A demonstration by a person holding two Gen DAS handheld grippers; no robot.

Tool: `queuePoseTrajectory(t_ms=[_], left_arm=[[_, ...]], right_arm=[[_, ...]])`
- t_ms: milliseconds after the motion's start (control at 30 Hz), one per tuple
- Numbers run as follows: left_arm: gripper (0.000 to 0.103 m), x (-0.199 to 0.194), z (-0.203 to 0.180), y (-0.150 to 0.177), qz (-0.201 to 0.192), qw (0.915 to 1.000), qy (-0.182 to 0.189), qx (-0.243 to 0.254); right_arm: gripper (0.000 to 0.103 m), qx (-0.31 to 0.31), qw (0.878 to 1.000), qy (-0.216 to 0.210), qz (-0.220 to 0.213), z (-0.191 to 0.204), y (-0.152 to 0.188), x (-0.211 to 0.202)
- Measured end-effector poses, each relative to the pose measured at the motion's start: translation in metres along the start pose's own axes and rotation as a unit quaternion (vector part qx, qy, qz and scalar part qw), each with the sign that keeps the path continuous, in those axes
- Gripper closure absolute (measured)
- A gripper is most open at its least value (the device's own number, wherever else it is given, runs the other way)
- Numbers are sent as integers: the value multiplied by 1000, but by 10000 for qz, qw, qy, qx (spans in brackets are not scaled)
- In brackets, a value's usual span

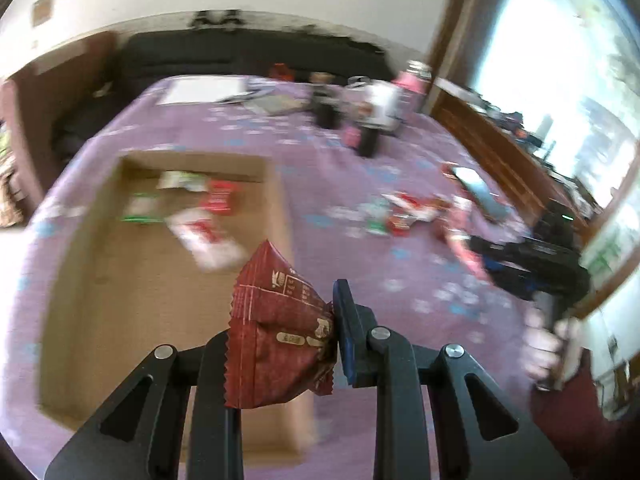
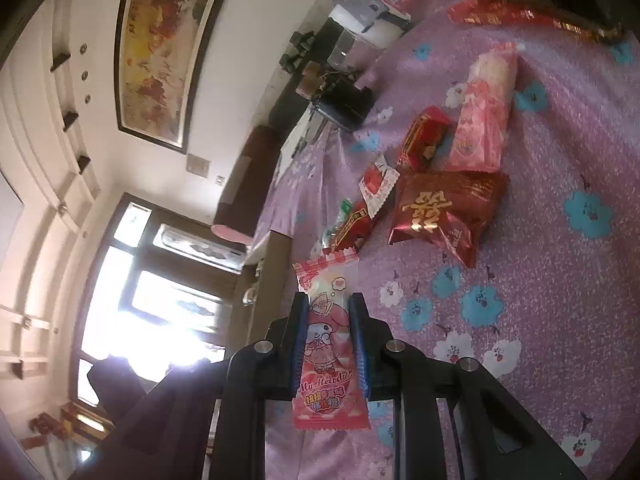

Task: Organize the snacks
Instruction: 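Carry the pink bar and dark red bag over the box and open both grippers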

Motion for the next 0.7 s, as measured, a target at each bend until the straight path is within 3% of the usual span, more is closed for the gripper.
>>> queuePoseTrajectory(t_ms=[133,300,467,700], left_arm=[[81,5,51,-10,151,9989,-363,-274],[81,29,97,-18,396,9959,-511,-631],[81,54,122,-21,545,9935,-685,-728],[80,64,132,-26,653,9924,-635,-830]], right_arm=[[82,-275,9994,-47,204,33,6,13],[82,-1012,9917,-36,797,103,23,62],[83,-1550,9774,179,1429,152,52,132],[83,-1919,9610,442,1943,180,87,210]])
Point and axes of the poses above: each gripper's, at about its wrist camera, not at the fingertips, and x roughly the way its jaws point, z to its left, y to its underside, the point moved 7 cm from there along x, roughly the way its jaws point, and after that the axes turned 2 degrees about -x, right-handed, at the moved point
